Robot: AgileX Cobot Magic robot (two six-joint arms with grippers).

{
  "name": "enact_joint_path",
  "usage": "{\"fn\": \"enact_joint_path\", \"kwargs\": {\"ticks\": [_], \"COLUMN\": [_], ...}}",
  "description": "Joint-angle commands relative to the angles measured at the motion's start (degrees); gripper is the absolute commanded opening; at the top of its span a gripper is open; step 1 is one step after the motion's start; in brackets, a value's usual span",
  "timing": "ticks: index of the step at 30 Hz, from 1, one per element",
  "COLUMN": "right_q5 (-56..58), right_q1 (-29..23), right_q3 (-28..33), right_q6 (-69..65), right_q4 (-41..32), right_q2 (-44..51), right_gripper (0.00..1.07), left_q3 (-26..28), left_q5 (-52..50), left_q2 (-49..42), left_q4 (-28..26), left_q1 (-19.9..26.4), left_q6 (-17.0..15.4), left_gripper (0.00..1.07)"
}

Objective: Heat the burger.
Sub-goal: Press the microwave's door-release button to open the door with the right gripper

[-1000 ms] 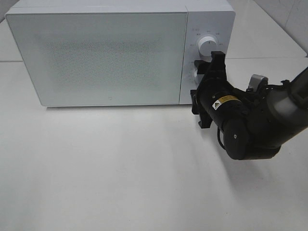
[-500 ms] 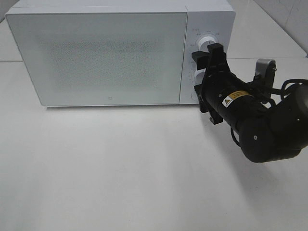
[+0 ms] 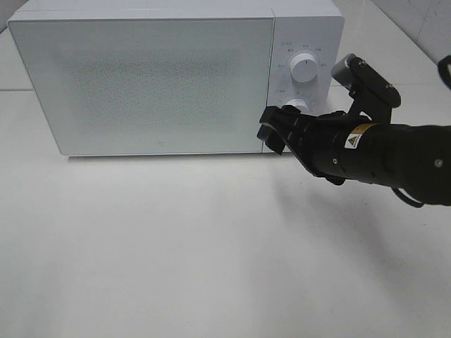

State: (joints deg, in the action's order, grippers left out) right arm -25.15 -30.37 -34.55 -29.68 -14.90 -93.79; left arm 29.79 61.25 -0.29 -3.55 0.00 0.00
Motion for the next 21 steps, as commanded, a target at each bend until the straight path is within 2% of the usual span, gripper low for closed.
{"fn": "enact_joint_path", "kwargs": {"ticks": [1,3,4,5,7,10,12,13,21], "right_q5": [7.51,15.07,15.07,20.68,22.92,33.8,36.04,41.42,53.8], "right_q1": [0.34,0.34,0.34,0.34,0.34,0.34,0.34,0.34,0.34], "right_q3": [-1.49,-3.44,-3.44,-5.1,-5.79,-8.94,-9.68,-10.66,-10.94], "right_q6": [8.48,14.44,14.44,17.36,18.68,20.23,20.17,20.17,20.28], "right_q4": [0.92,1.2,1.2,2.35,3.21,9.34,11.06,13.64,15.53], "right_q2": [3.27,6.19,6.19,7.85,8.71,11.97,12.66,14.67,24.12], "right_gripper": [0.76,0.76,0.76,0.76,0.76,0.76,0.76,0.76,0.76], "left_q3": [-0.17,-0.17,-0.17,-0.17,-0.17,-0.17,-0.17,-0.17,-0.17], "left_q5": [0.11,0.11,0.11,0.11,0.11,0.11,0.11,0.11,0.11], "left_q2": [-0.86,-0.86,-0.86,-0.86,-0.86,-0.86,-0.86,-0.86,-0.86], "left_q4": [-0.23,-0.23,-0.23,-0.23,-0.23,-0.23,-0.23,-0.23,-0.23], "left_q1": [0.0,0.0,0.0,0.0,0.0,0.0,0.0,0.0,0.0], "left_q6": [0.0,0.0,0.0,0.0,0.0,0.0,0.0,0.0,0.0], "left_gripper": [0.98,0.98,0.98,0.98,0.98,0.98,0.98,0.98,0.98]}}
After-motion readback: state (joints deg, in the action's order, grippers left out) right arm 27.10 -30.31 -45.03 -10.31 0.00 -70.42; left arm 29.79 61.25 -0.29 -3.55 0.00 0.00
